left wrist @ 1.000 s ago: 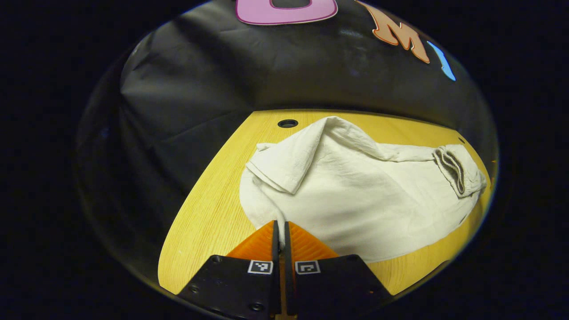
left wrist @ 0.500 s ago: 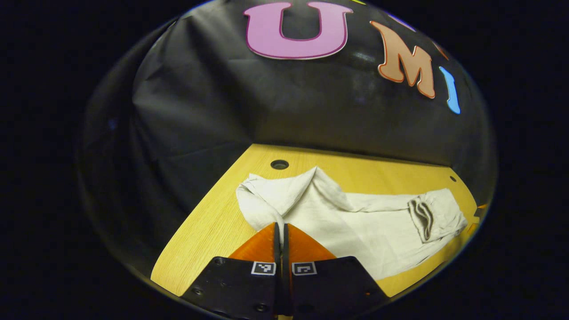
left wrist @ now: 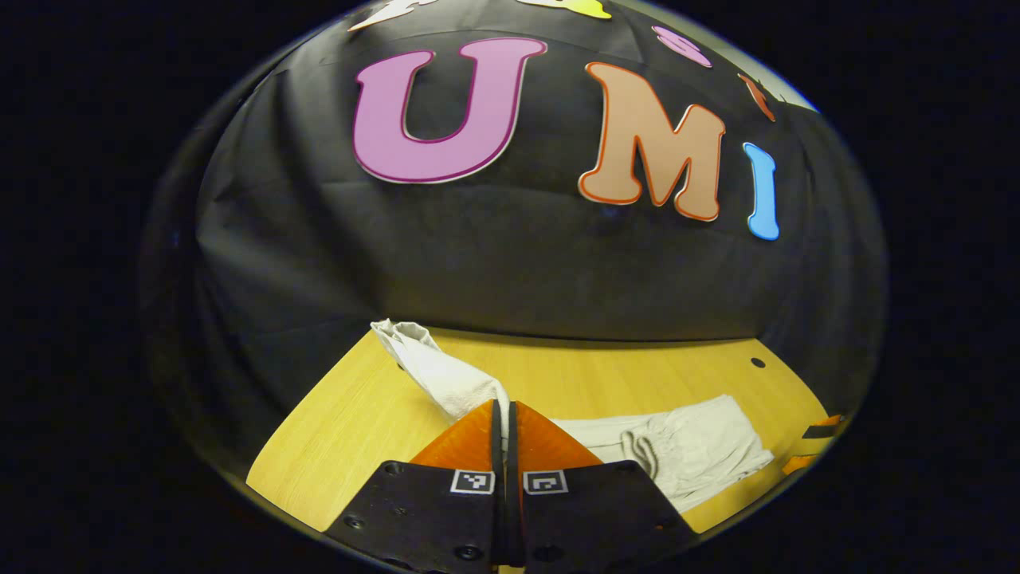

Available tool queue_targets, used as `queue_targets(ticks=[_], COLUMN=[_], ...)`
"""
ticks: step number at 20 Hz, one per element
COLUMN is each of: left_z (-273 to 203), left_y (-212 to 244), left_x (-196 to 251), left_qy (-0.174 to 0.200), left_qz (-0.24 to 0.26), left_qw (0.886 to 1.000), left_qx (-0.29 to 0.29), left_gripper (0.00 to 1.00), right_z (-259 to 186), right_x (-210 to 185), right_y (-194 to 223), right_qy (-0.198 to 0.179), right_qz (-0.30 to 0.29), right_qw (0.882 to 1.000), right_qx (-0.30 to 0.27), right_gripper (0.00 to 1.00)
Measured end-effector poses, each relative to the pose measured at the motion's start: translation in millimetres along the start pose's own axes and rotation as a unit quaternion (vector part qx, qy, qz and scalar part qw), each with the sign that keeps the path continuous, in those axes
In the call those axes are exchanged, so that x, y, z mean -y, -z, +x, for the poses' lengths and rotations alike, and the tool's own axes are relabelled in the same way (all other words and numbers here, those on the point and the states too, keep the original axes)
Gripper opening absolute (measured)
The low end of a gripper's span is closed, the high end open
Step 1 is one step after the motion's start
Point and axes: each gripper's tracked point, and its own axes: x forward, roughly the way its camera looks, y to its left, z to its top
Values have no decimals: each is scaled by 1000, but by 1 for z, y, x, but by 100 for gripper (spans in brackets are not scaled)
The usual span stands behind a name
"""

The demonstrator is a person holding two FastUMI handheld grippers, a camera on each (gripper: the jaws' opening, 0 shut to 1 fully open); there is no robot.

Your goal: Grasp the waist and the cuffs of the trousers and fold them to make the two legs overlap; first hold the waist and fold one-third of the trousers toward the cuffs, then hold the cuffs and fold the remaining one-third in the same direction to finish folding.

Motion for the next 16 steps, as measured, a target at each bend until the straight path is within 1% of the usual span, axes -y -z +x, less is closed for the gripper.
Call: queue_targets(ticks=[3, 9, 16], left_z=[8, 21, 34], left_y=[-12, -16, -11], left_x=[41, 118, 219], left_qy=[26, 74, 138], left_qz=[6, 27, 61], left_qw=[1000, 997, 989], left_qx=[9, 2, -6], left_gripper=[0, 0, 0], right_z=[-8, -21, -39], right_x=[15, 47, 87], right_y=[5, 16, 27], right_qy=[3, 14, 36], right_qz=[5, 18, 25], right_qw=[1000, 1000, 999], right_qx=[1, 1, -1], right_gripper=[98, 98, 98])
